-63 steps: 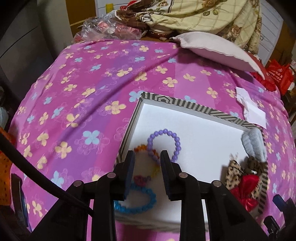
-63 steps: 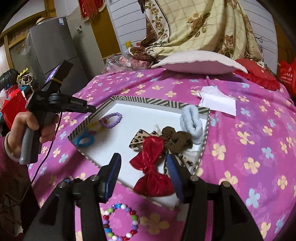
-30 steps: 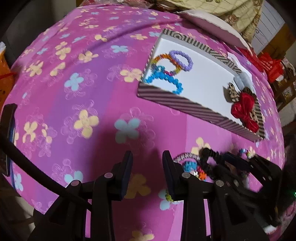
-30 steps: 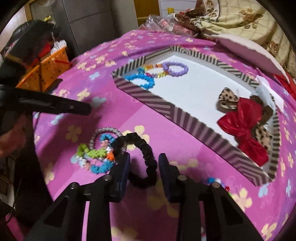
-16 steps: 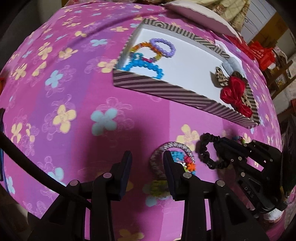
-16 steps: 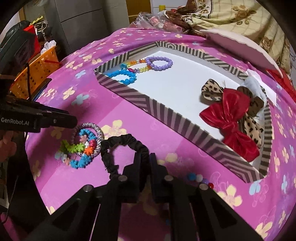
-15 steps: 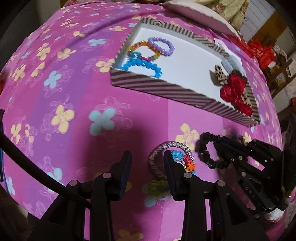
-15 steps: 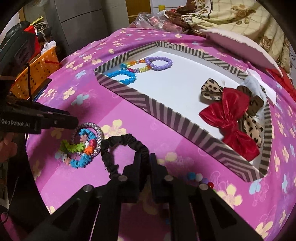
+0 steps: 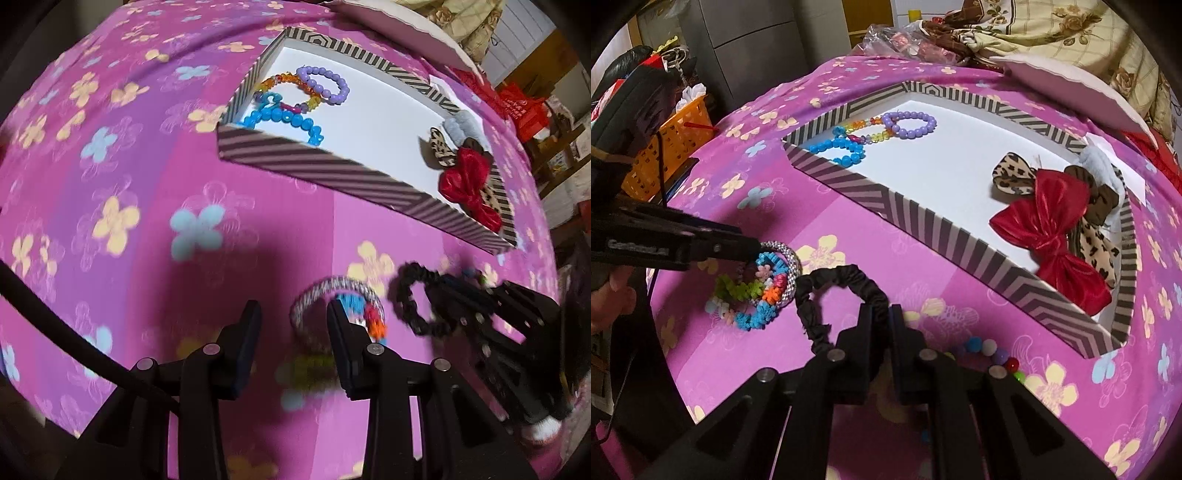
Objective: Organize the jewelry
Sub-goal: 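Grasp the black scrunchie with the right gripper while the left grasps the green-blue bead bracelets, then lower both items into the striped box and open both grippers to release, then grasp the silver rhinestone bangle with the left gripper while the right grasps the multicolor bead bracelet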
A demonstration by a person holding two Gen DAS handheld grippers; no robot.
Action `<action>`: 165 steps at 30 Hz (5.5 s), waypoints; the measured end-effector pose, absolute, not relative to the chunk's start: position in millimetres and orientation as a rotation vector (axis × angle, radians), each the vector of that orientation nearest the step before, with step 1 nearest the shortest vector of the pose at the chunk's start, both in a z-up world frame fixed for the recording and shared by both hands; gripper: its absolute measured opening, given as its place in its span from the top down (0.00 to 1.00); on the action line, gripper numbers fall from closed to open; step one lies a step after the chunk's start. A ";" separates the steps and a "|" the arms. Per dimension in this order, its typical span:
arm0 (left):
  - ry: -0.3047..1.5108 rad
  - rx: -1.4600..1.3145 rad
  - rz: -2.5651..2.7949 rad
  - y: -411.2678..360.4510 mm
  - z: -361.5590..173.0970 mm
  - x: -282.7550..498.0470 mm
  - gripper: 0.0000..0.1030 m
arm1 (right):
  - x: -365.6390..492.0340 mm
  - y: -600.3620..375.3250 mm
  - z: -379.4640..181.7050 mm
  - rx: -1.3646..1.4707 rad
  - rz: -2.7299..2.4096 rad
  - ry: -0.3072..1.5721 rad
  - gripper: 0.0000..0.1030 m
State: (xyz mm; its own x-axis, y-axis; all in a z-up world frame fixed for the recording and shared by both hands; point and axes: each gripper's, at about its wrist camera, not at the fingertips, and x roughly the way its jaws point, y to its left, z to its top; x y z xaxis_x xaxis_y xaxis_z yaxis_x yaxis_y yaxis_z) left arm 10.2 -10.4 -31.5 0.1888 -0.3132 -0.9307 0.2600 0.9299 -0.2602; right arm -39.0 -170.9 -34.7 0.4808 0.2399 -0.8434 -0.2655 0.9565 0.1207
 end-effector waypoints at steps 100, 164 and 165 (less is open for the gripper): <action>1.029 0.086 -0.422 -107.0 87.9 83.5 0.92 | 55.2 -244.7 55.2 0.038 0.182 0.885 0.92; 1.186 -0.014 -0.331 -19.0 7.4 26.4 0.64 | -82.9 -270.4 21.3 0.020 0.211 1.023 0.56; 1.203 -0.011 -0.336 -19.3 0.7 21.9 0.64 | -87.3 -265.4 13.2 0.006 0.218 1.037 0.56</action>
